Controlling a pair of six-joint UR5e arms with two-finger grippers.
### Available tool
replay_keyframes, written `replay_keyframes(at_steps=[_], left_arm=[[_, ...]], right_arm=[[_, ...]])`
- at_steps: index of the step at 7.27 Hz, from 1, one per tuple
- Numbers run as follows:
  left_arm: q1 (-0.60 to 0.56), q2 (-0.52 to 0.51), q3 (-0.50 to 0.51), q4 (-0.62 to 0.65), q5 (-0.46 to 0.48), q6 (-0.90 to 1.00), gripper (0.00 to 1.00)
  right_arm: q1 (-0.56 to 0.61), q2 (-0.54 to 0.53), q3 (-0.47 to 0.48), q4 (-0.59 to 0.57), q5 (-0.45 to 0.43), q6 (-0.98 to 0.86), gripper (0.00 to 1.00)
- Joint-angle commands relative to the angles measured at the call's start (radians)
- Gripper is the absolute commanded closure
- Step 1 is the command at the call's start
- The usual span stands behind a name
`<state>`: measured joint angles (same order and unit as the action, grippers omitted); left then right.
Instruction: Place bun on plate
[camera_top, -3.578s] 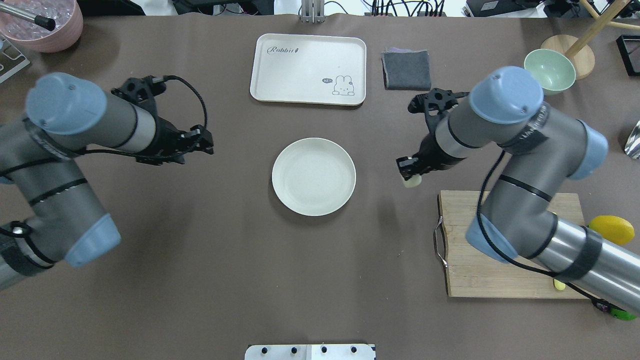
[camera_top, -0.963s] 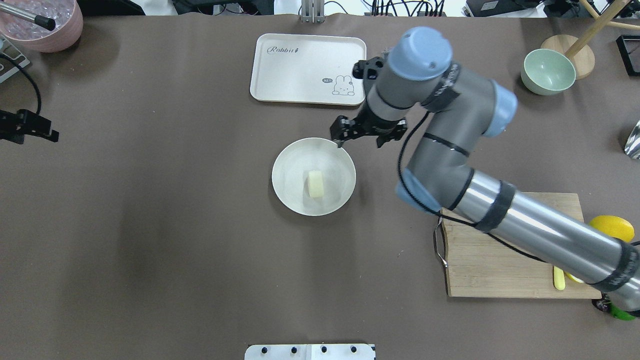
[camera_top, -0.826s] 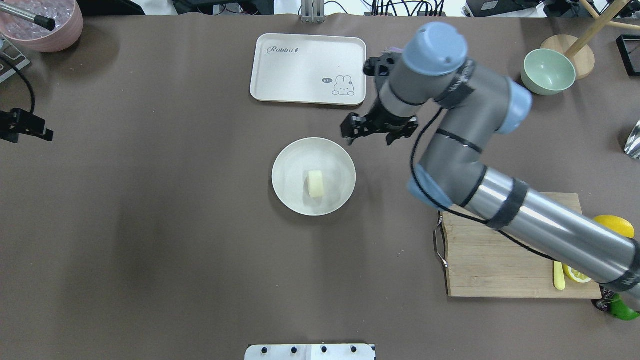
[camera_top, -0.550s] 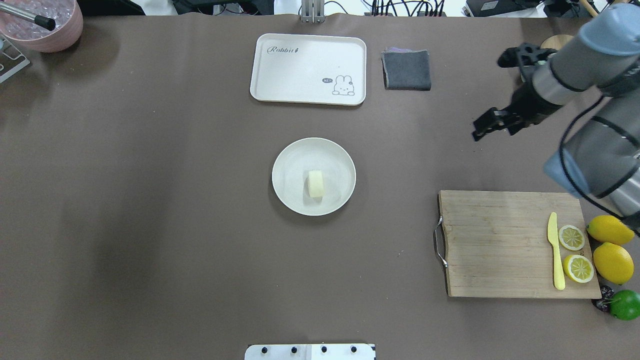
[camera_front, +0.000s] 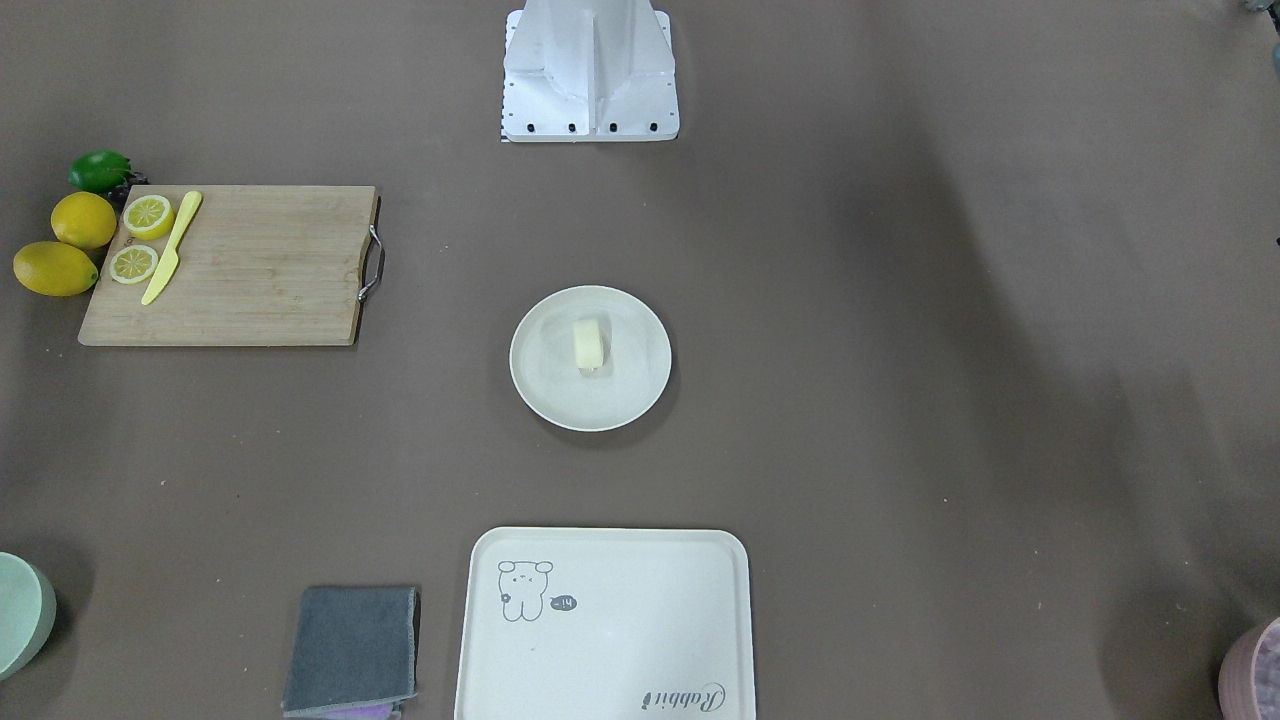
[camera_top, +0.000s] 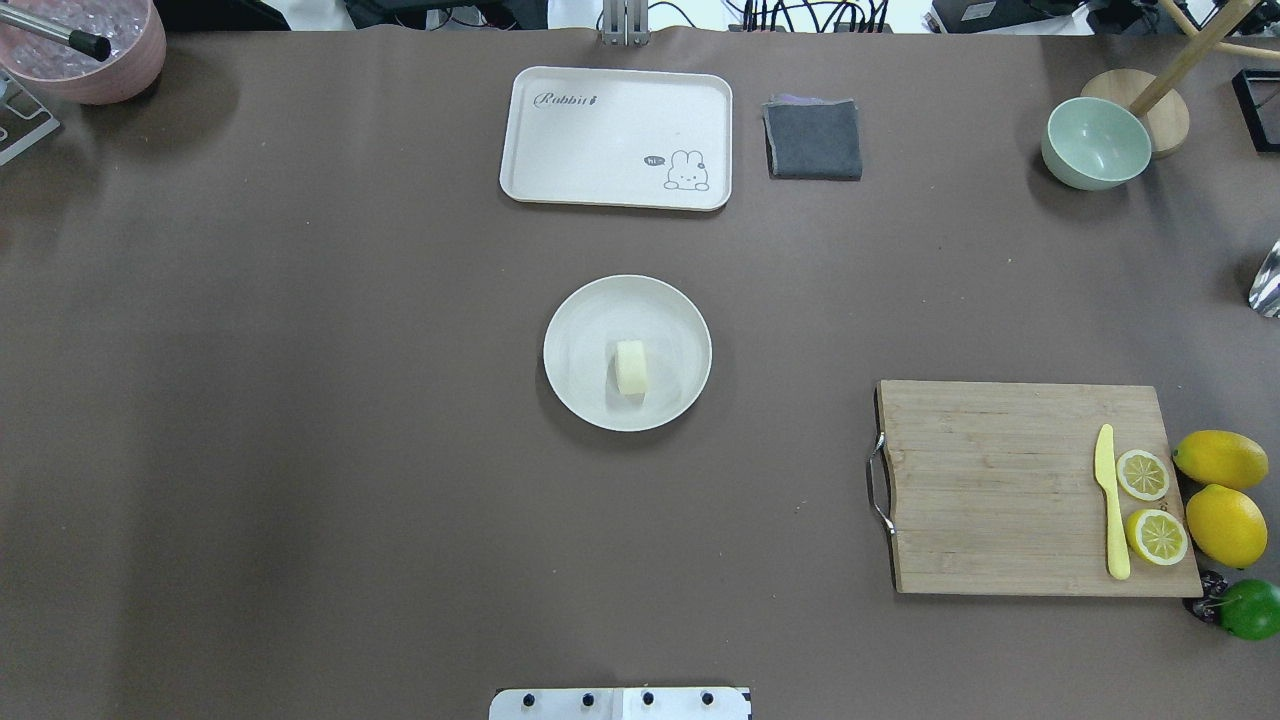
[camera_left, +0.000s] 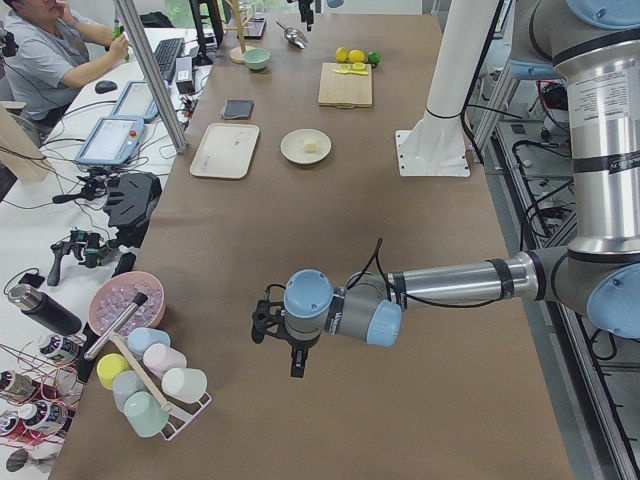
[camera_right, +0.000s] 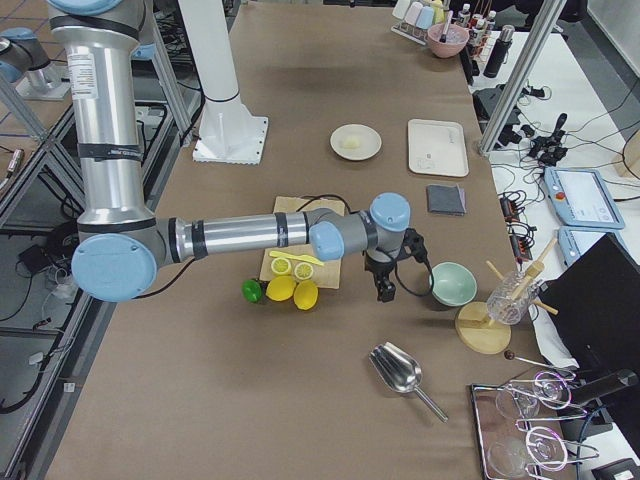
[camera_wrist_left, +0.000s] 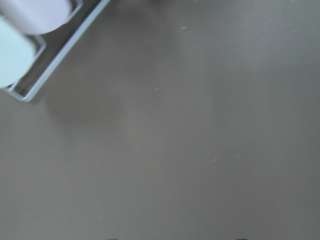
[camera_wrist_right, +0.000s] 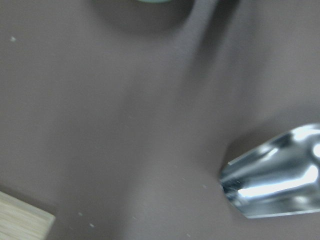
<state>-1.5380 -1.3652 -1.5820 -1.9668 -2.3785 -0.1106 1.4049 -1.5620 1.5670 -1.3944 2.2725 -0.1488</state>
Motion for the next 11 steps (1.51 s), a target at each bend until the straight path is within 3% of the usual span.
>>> replay_keyframes(at_steps=[1, 11], left_arm=[[-0.047, 0.020, -0.004, 0.064, -0.034, 0.051, 0.03], [-0.067, 0.029, -0.052, 0.006, -0.050, 0.048, 0.02]], right_arm=[[0.080, -0.032, -0.057, -0.005, -0.021, -0.138, 0.00], [0.123, -0.092, -0.051, 0.003, -0.022, -0.138, 0.00]])
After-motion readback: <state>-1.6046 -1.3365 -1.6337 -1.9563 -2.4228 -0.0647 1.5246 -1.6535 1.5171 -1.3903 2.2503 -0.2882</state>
